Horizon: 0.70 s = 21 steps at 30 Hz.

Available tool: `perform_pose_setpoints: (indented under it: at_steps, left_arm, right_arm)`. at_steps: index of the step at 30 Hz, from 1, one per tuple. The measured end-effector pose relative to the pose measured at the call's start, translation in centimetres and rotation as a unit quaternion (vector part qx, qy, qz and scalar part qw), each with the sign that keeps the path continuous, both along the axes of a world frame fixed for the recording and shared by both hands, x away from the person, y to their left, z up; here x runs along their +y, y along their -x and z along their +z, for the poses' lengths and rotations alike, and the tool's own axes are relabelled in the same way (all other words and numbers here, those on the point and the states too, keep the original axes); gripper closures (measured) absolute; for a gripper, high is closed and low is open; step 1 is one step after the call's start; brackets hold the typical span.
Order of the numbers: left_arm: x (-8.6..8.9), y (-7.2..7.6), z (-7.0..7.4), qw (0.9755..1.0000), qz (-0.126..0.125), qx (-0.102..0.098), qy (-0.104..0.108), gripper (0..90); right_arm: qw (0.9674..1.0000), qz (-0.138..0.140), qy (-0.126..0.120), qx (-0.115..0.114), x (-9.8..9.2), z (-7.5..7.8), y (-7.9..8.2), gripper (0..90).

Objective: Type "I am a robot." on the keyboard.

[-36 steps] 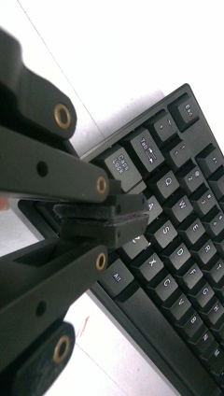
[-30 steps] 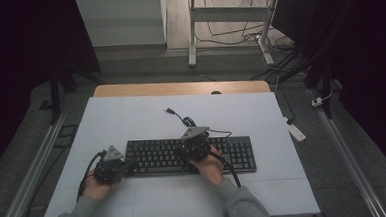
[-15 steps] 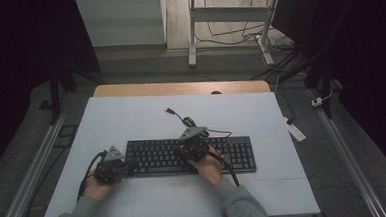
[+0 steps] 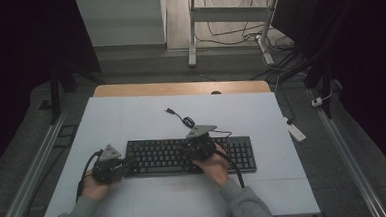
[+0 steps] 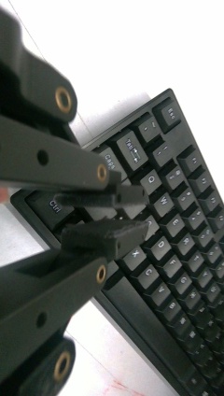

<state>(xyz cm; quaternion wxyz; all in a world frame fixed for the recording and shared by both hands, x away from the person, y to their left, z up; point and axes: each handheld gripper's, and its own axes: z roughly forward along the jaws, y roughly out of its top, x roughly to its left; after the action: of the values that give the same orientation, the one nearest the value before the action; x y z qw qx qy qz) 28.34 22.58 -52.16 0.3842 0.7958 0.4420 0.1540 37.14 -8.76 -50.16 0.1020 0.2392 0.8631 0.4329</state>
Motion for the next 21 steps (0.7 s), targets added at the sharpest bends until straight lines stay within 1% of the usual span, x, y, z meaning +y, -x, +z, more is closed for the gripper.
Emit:
perform_pose_setpoints:
  at_steps: [2, 3, 4, 6, 10, 15, 21]
  left_arm:
    - [0.1, 0.0, 0.0, 1.0000, 0.003, -0.001, 0.003, 71.5]
    - [0.1, 0.0, 0.0, 1.0000, 0.004, -0.001, 0.004, 66.0]
    - [0.1, 0.0, 0.0, 1.0000, 0.005, -0.001, 0.006, 66.0]
    - [0.1, 0.0, 0.1, 0.9999, 0.007, -0.002, 0.008, 60.0]
    - [0.1, 0.0, 0.1, 0.9999, 0.009, -0.005, 0.011, 50.4]
    - [0.0, 0.0, 0.3, 0.9998, 0.009, -0.008, 0.013, 43.4]
    - [-0.1, -0.1, 0.3, 0.9998, 0.009, -0.006, 0.014, 38.2]
  right_arm:
    - [1.0000, -0.004, -0.002, -0.003, -0.6, 0.2, 0.2, 67.2]
    - [0.9999, -0.007, 0.000, -0.009, -1.4, 0.3, 0.4, 65.0]
    - [0.9999, -0.007, 0.000, -0.009, -1.4, 0.3, 0.4, 65.0]
    - [0.9999, -0.012, -0.002, -0.010, -2.3, 0.4, 0.6, 63.3]
    - [0.9997, -0.021, 0.003, -0.015, -4.3, 0.7, 1.3, 61.9]
    - [0.9991, -0.036, 0.003, -0.021, -7.0, 0.9, 2.2, 61.1]
    - [0.9981, -0.056, 0.003, -0.023, -9.6, 1.1, 3.0, 60.3]
